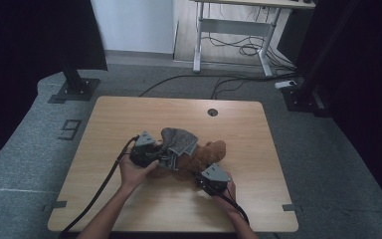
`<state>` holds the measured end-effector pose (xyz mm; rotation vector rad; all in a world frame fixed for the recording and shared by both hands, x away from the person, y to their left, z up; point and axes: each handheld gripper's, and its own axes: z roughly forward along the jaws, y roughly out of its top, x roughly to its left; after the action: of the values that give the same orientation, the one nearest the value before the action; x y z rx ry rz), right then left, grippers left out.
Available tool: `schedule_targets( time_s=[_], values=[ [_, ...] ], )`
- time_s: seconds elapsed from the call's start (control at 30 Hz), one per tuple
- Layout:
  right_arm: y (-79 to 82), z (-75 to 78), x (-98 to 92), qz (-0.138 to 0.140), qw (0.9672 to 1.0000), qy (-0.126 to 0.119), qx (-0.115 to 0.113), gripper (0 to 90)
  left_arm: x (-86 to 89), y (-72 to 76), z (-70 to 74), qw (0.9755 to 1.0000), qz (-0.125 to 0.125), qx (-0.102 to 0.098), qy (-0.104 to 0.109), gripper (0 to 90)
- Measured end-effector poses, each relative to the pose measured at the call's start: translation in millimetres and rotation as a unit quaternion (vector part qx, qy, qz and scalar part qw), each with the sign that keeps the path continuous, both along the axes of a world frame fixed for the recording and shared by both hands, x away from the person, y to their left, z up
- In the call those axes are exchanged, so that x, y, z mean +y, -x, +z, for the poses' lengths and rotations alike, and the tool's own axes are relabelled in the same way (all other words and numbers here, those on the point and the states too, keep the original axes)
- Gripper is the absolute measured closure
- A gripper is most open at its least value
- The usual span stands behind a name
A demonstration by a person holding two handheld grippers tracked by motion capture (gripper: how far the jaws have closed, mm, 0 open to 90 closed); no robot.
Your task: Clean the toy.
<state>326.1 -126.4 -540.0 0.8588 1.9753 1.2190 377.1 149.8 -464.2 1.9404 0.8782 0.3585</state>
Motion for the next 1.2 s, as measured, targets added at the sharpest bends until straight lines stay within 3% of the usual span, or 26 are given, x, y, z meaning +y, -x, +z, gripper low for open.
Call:
schedule_targets(
  time_s=[0.03,0.13,0.37,0.53,0.7,0.8,0.93,1.03,1.07,1.13,1.17,1.2],
  values=[
    [0.3,0.1,0.4,0.0,1.0,0.001,0.001,51.9,12.8,6.8,0.1,0.9999,0.009,-0.009,0.007,76.4],
    [0.1,0.0,0.2,-0.001,1.0,-0.001,0.001,51.9,25.2,13.4,0.3,0.9997,0.018,-0.015,0.009,76.5],
    [0.0,-0.1,0.5,-0.004,1.0,-0.002,0.001,51.9,53.2,21.0,-10.6,0.9988,0.039,-0.004,0.029,76.3],
    [-2.6,-0.2,1.1,-0.008,1.0,-0.001,0.0,51.9,51.8,19.0,-16.8,0.9984,0.045,-0.005,0.034,76.3],
    [-15.0,-1.0,0.9,-0.031,0.9995,-0.005,-0.003,52.2,42.5,3.5,-21.7,0.9979,0.048,0.0,0.043,76.6],
    [-16.6,-1.6,-1.6,-0.031,0.9994,-0.012,0.0,52.1,41.3,2.3,-24.9,0.998,0.046,0.002,0.044,77.1],
    [-11.4,-1.8,-5.2,-0.012,0.9997,-0.02,0.005,46.3,45.4,9.9,-30.9,0.9983,0.039,0.003,0.044,77.6],
    [0.9,3.8,-15.4,0.026,0.9983,-0.038,0.037,29.0,51.2,21.6,-37.2,0.9985,0.03,0.004,0.046,77.9],
    [0.9,3.8,-15.4,0.026,0.9983,-0.038,0.037,29.0,51.2,21.6,-37.2,0.9985,0.03,0.004,0.046,77.9],
    [11.2,13.8,-24.9,0.041,0.9968,-0.053,0.045,23.7,54.0,26.4,-38.6,0.9986,0.027,0.003,0.045,77.9],
    [18.6,24.8,-35.2,0.041,0.9955,-0.073,0.044,21.3,54.9,28.2,-39.4,0.9986,0.026,0.003,0.046,77.9],
    [18.6,24.8,-35.2,0.041,0.9955,-0.073,0.044,21.3,55.8,29.1,-39.8,0.9987,0.024,0.004,0.046,77.9]
  ],
)
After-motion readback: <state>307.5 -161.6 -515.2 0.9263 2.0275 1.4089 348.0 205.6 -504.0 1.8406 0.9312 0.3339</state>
